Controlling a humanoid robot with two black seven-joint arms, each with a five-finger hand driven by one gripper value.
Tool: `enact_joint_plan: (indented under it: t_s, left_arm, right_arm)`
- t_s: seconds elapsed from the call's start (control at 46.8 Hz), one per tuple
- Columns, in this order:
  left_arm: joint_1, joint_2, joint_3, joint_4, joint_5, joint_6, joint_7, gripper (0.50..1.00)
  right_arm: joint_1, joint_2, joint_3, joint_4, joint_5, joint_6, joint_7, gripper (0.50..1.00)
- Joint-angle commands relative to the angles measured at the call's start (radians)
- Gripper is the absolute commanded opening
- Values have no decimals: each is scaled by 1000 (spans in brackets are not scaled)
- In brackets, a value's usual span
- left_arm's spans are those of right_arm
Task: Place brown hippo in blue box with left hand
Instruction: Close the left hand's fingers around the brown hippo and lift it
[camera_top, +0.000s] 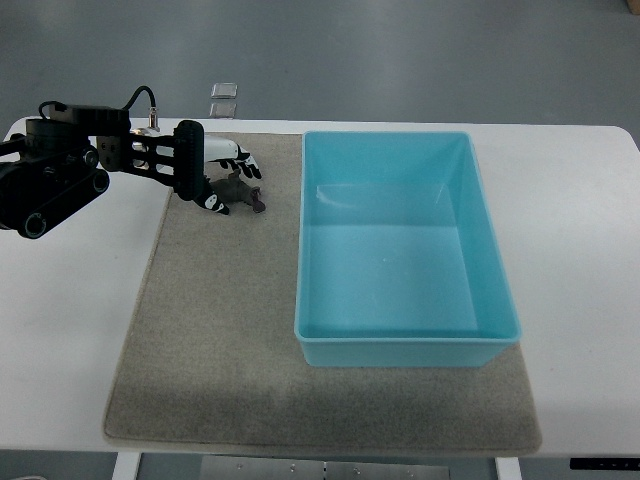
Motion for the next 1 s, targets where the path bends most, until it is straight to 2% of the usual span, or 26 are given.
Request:
enact_joint_plan:
  t_s: [0.0,0.043,0.128,0.15,0.984]
  left_arm:
    - [-1,1,0,-2,0,3,4,673]
    - [-3,1,0,-2,0,1,4,637]
    - [-1,3,0,-5,2,0,4,517]
    - [-1,3,0,-5,2,-2,4,500]
    - [-40,3,-6,-8,-12,3,3,500]
  right_arm:
    - [0,0,0,0,0,0,0,936]
    - [0,0,0,0,0,0,0,936]
    - [0,0,0,0,0,0,-1,936]
    - [0,0,0,0,0,0,0,936]
    - [0,0,0,0,0,0,0,936]
